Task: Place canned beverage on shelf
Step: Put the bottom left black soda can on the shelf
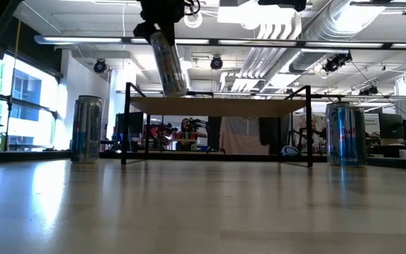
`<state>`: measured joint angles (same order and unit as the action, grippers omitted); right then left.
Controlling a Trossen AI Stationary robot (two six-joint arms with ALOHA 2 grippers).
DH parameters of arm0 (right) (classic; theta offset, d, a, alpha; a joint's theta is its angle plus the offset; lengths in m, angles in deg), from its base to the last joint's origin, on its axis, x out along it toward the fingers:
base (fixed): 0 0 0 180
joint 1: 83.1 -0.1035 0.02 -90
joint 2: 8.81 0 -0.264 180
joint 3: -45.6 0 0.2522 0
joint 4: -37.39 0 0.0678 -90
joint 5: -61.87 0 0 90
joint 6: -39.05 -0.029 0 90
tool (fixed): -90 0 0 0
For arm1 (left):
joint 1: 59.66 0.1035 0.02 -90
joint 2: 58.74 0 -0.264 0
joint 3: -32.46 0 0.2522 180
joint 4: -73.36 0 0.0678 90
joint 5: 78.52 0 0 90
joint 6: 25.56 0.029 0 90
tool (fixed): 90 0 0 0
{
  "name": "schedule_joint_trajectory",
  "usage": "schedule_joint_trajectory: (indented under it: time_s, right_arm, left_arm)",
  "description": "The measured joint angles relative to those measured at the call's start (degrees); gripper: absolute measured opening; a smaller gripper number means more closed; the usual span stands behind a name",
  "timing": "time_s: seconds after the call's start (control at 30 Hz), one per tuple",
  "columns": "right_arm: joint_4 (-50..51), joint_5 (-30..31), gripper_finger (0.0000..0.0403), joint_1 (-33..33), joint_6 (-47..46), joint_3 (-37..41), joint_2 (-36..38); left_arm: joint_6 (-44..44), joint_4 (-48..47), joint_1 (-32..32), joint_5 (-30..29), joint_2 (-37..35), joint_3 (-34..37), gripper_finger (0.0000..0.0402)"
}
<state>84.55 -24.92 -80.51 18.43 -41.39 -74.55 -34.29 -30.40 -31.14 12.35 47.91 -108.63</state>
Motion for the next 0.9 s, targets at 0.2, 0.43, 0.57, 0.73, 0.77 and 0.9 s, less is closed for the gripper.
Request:
schedule_joint_trajectory:
  time_s: [0.2, 0.43, 0.57, 0.73, 0.77, 0.9]
  right_arm:
    - [-0.21, 0.97, 0.0346, 0.0, -0.1, 0.01, -0.4]
    - [-0.29, 1.33, 0.0346, 0.0, -0.33, 0.02, -2.49]
    - [-0.91, 1.33, 0.0346, 0.0, -0.11, 0.02, -3.97]
    - [-1.6, 1.33, 0.0346, 0.0, 0.07, 0.02, -4.26]
    - [-1.61, 1.33, 0.0346, 0.0, 0.07, 0.02, -4.27]
    - [-1.74, 1.33, 0.0346, 0.0, 0.06, 0.02, -4.28]
  left_arm:
    - [0.94, -0.02, -0.03, 0.04, 0.0, 0.0, 0.0247]
    - [3.36, 0.0, 0.04, -0.21, 0.0, 0.0, 0.0248]
    - [3.41, 0.0, 0.06, -0.26, -0.01, 0.0, 0.025]
    - [3.43, 0.08, 0.06, -0.37, -0.06, 0.0, 0.0265]
    - [3.44, 0.13, 0.06, -0.33, -0.1, 0.0, 0.0269]
    - [3.45, 0.11, 0.06, -0.5, -0.17, 0.0, 0.0287]
